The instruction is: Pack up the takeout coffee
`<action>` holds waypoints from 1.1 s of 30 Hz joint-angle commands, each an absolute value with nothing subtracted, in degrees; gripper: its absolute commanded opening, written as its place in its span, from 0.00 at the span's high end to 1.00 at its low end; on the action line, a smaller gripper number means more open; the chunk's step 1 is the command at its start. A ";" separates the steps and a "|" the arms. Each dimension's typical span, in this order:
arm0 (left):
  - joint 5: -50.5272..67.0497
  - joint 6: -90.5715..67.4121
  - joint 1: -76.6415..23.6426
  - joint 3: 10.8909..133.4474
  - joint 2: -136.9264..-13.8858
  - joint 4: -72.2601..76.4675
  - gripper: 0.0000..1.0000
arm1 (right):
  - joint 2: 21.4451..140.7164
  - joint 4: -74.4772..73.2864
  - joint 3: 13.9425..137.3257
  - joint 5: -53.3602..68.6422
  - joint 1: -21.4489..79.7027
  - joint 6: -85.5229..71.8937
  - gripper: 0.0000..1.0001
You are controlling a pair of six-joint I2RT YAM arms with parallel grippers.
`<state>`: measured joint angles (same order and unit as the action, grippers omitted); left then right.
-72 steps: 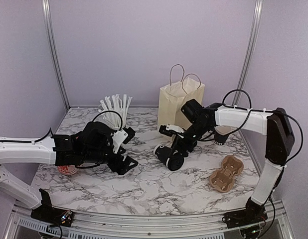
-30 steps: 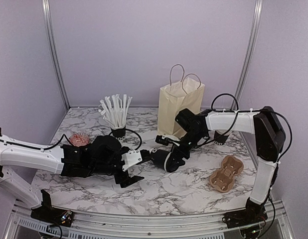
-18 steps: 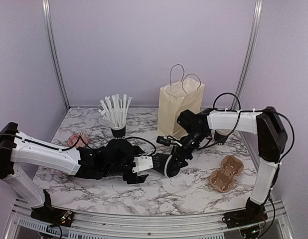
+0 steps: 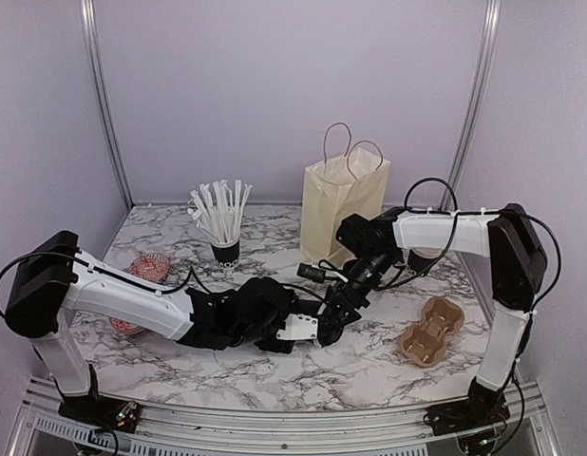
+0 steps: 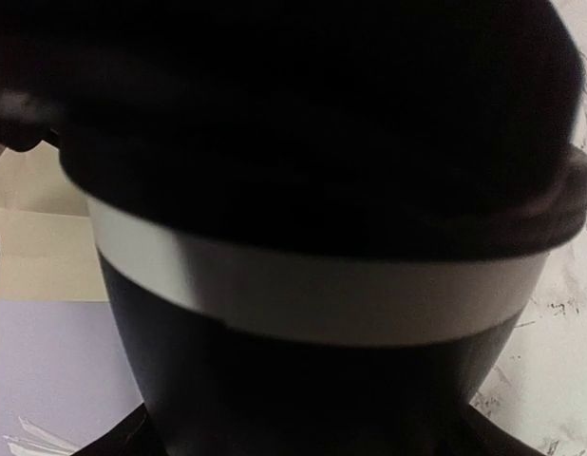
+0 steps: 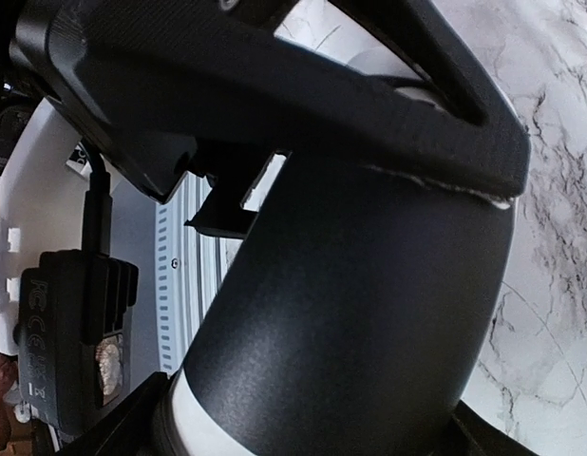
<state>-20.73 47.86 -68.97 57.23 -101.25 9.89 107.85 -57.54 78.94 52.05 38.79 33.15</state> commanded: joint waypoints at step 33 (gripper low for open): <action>-9.50 2.96 -69.13 41.42 -111.73 65.92 0.23 | 98.17 -62.56 83.20 53.81 29.96 37.02 0.01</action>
<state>-12.38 11.42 -69.58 42.19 -109.82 55.64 99.48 -64.03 83.31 55.07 30.26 37.50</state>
